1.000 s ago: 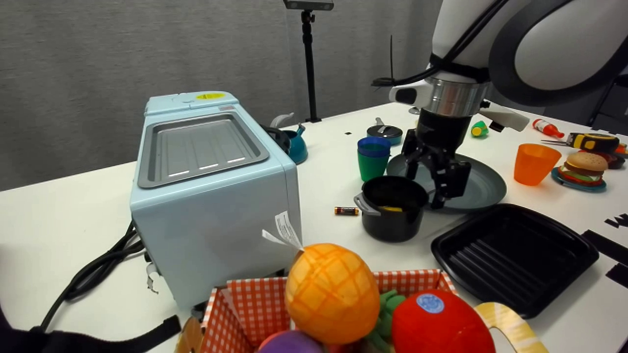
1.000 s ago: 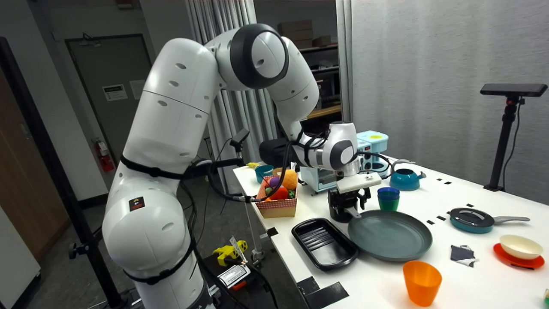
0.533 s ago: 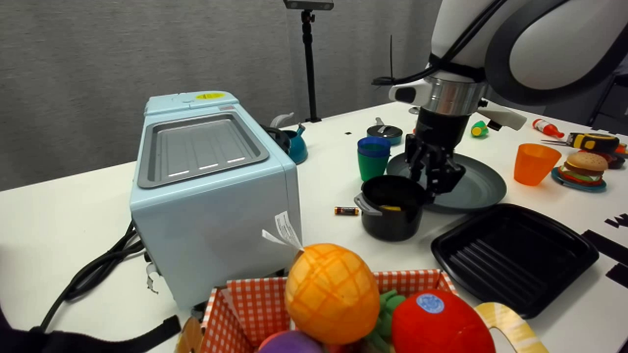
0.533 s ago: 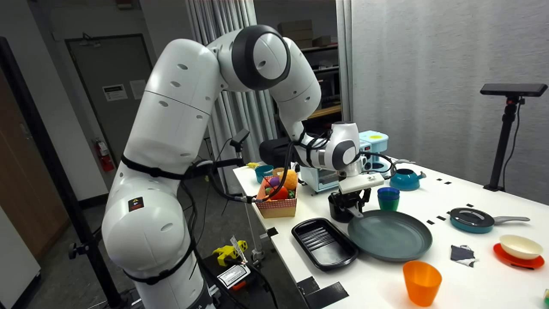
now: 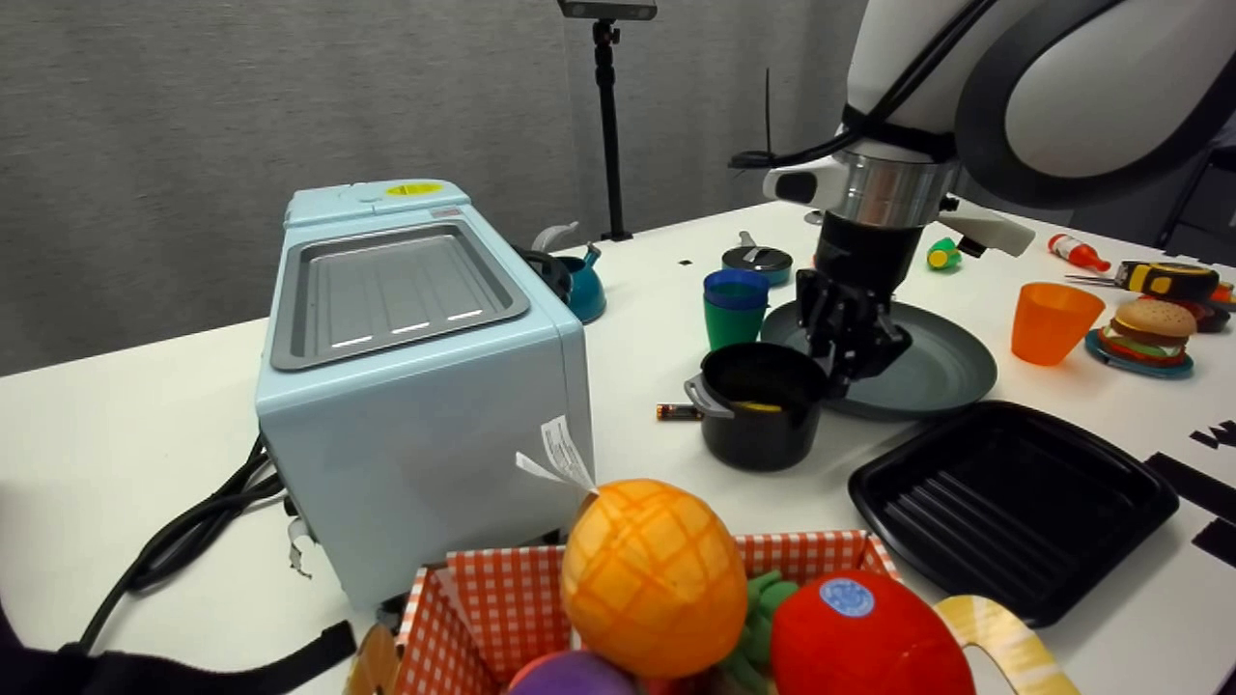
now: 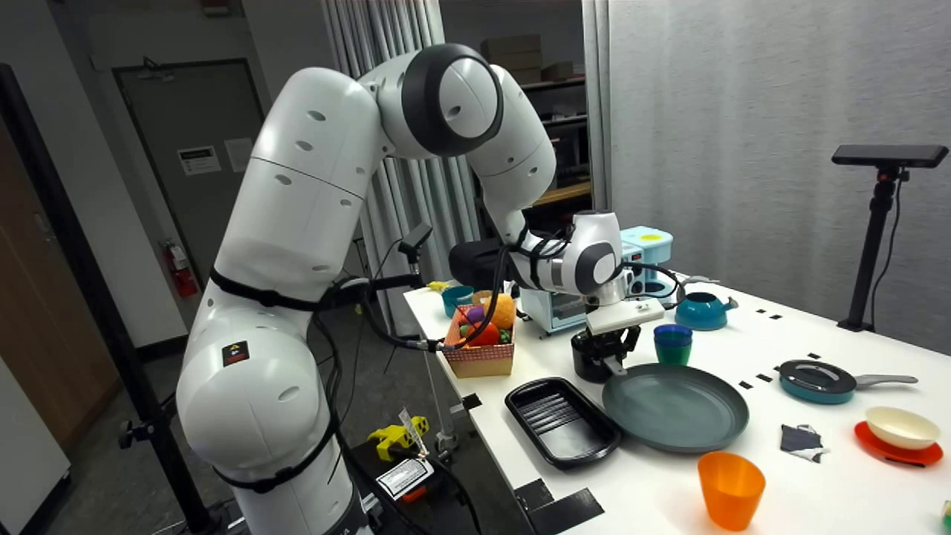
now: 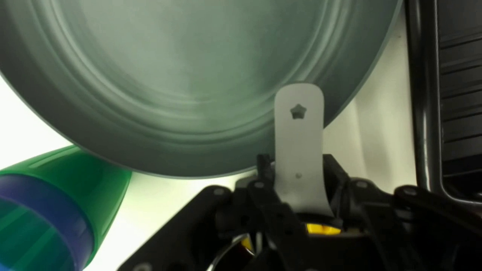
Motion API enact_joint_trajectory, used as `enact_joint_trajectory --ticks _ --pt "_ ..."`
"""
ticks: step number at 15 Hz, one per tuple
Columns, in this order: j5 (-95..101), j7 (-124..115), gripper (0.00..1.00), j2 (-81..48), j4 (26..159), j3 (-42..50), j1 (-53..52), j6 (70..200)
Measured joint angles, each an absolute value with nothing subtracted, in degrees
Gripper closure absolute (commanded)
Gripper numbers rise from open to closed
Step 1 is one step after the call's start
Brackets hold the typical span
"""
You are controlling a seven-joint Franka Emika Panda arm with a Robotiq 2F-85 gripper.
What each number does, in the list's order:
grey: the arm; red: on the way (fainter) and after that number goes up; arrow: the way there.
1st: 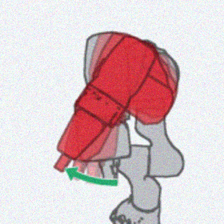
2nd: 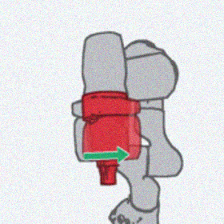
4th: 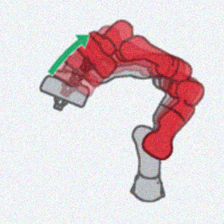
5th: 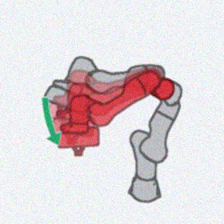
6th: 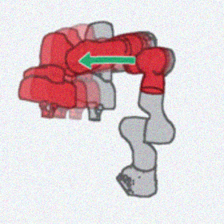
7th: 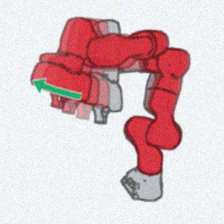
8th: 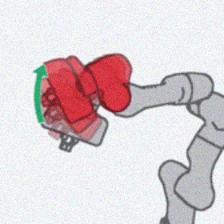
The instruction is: Pick up the black pot, pour its contents in the grey plate and put the pot back on the table.
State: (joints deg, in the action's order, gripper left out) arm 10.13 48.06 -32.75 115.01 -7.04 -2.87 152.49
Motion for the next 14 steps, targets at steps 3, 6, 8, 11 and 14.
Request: enact_joint_trajectory --ticks 3,6,8,11,14 --pt "9.83 47.58 0.88 -32.64 115.02 -7.70 -2.76 152.43" --pt "8.26 46.45 0.88 -31.74 115.04 -9.17 -1.99 151.98" --pt "6.62 46.14 0.88 -30.48 115.16 -10.05 -1.10 151.60" --pt "4.18 46.10 0.88 -27.73 115.67 -10.65 0.30 150.45" --pt "2.34 46.08 0.88 -24.43 117.49 -10.68 1.53 149.44"
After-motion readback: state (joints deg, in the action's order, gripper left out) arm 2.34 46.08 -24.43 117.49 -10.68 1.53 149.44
